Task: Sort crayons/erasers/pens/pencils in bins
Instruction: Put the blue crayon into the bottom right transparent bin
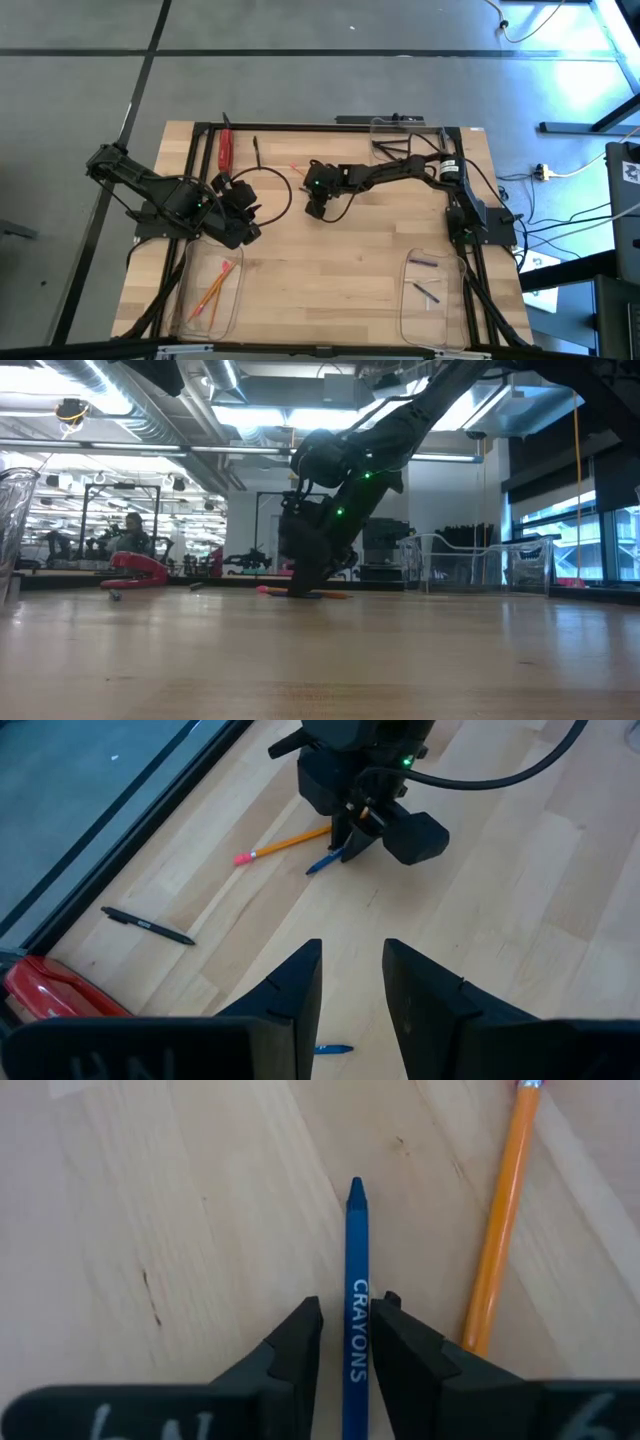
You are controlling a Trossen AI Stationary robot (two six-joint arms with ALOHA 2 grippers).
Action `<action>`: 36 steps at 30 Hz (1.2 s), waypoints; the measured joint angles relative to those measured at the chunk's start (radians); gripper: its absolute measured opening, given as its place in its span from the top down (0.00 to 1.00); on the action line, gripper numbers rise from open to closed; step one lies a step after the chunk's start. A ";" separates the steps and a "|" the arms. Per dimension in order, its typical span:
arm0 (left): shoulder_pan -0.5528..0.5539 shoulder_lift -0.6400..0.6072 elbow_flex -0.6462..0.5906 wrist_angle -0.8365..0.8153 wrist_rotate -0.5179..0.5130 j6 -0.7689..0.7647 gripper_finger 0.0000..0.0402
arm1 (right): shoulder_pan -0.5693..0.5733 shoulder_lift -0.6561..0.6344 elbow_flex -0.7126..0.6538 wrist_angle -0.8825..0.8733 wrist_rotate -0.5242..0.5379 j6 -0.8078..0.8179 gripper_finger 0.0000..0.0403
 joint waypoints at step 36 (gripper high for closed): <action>0.000 0.000 0.000 0.000 0.000 0.000 0.75 | -0.024 -0.002 -0.004 0.010 -0.053 0.151 0.92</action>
